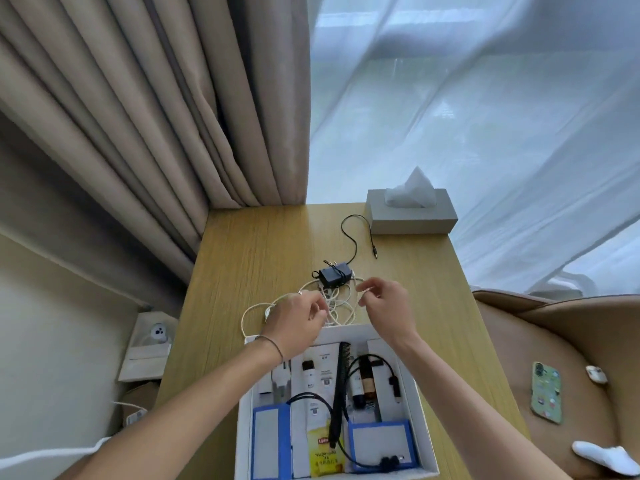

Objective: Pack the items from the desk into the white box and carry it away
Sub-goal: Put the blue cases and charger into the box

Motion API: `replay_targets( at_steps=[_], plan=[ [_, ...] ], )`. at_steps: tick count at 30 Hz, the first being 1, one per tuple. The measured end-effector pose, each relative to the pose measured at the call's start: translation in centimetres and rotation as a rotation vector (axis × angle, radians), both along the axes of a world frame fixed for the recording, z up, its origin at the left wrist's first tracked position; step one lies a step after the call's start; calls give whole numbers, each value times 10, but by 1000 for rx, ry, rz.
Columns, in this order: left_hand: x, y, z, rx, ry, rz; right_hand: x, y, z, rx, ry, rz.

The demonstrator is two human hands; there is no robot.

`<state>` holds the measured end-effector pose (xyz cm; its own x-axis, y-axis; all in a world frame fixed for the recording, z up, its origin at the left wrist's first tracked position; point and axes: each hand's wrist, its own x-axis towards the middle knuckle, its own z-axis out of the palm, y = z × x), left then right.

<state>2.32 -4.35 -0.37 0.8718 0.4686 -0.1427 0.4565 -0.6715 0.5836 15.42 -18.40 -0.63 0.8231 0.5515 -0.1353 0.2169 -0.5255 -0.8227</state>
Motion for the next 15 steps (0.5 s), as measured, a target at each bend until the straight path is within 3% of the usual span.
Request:
replay_targets(
  at_steps=[15],
  plan=[
    [124,57,-85,113,356,221,80,24,-43,-74,140,-16]
  ],
)
